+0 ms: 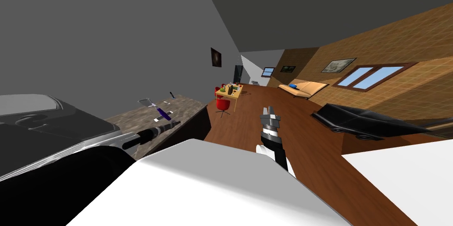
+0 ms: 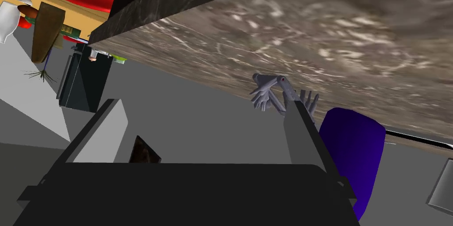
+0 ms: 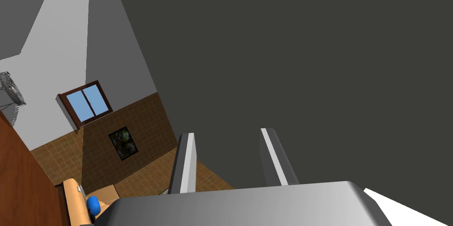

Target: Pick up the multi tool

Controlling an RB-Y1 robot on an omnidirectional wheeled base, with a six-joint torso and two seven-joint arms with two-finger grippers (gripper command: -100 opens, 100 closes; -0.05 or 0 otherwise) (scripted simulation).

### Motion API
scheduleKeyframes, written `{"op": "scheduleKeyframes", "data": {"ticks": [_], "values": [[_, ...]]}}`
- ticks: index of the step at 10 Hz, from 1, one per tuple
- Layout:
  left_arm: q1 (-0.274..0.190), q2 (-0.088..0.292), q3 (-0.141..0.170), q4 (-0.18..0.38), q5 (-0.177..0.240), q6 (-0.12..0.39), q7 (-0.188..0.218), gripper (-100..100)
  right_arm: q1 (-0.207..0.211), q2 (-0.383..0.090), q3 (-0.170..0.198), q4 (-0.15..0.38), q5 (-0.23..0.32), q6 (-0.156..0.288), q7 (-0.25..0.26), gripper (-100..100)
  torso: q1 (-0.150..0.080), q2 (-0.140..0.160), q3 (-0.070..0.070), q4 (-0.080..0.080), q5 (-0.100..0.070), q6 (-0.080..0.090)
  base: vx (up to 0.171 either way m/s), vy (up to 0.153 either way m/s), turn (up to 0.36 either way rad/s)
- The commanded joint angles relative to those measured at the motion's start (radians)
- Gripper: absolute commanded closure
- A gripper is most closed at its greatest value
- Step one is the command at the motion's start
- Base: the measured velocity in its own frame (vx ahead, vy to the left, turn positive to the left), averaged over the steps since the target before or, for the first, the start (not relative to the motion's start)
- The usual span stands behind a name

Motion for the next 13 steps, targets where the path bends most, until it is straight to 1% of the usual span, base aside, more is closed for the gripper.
{"op": "scheduleKeyframes", "data": {"ticks": [1,3,4,5,6,7,8,9,10,11,12,13], "values": [[0.016,0.043,-0.004,0.023,-0.013,0.011,0.003,-100,0.0,0.0,0.0,0.0,0.0,0.0,0.0,0,0.0,0.0,0.0,0.0,0.0,0.0,0.052,0.006,-0.065],[0.025,0.069,-0.011,0.046,-0.027,0.023,0.0,-100,0.0,0.0,0.0,0.0,0.0,0.0,0.0,0,0.002,0.0,0.0,0.0,0.0,0.0,0.04,0.032,-0.044],[0.022,0.057,-0.009,0.035,-0.025,0.022,-0.002,-100,0.0,0.0,0.0,0.0,0.0,0.0,0.0,0,0.003,0.0,0.0,0.0,0.001,0.0,0.013,0.021,-0.01],[0.022,0.058,-0.009,0.037,-0.025,0.023,-0.001,0,0.0,0.0,0.0,0.0,0.0,0.0,0.0,0,0.002,0.002,0.001,0.0,0.001,0.0,0.0,0.0,0.0],[0.029,0.033,-0.004,0.087,-0.026,-0.027,-0.043,-100,0.0,0.0,0.0,0.0,0.0,0.0,0.0,0,0.001,0.003,0.001,0.001,0.0,0.0,0.151,-0.02,0.1],[0.029,0.033,-0.004,0.105,-0.026,-0.045,-0.043,-100,0.0,0.0,0.0,0.0,0.0,0.0,0.0,0,-0.001,-0.004,-0.002,-0.001,0.0,-0.001,0.191,-0.028,0.083],[0.029,0.033,-0.004,0.128,-0.026,-0.074,-0.043,-100,0.0,0.0,0.0,0.0,0.0,0.0,0.0,0,-0.001,-0.007,-0.004,-0.002,0.0,0.0,0.092,-0.003,0.005],[0.029,0.033,-0.004,0.128,-0.026,-0.084,-0.043,-100,0.0,0.0,0.0,0.0,0.0,0.0,0.0,0,0.0,-0.004,-0.003,-0.001,0.0,0.0,0.011,0.015,-0.01],[0.036,0.009,0.0,0.173,-0.026,-0.124,-0.085,-100,0.0,0.0,0.0,0.0,0.0,0.0,0.0,0,0.001,0.0,0.0,0.0,0.0,0.0,0.106,0.021,0.118],[0.036,0.009,0.0,0.208,-0.026,-0.152,-0.085,-100,0.0,0.0,0.0,0.0,0.0,0.0,0.0,0,0.002,-0.003,-0.001,0.0,0.001,-0.001,0.167,0.001,0.079],[0.036,0.009,0.0,0.22,-0.026,-0.18,-0.085,-100,0.0,0.0,0.0,0.0,0.0,0.0,0.0,0,0.001,-0.006,-0.003,-0.001,0.0,0.0,0.094,-0.013,-0.01],[0.036,0.009,0.0,0.22,-0.026,-0.192,-0.085,-100,0.0,0.0,0.0,0.0,0.0,0.0,0.0,0,0.0,-0.004,-0.002,-0.001,0.0,0.0,0.017,-0.014,-0.016]]}}
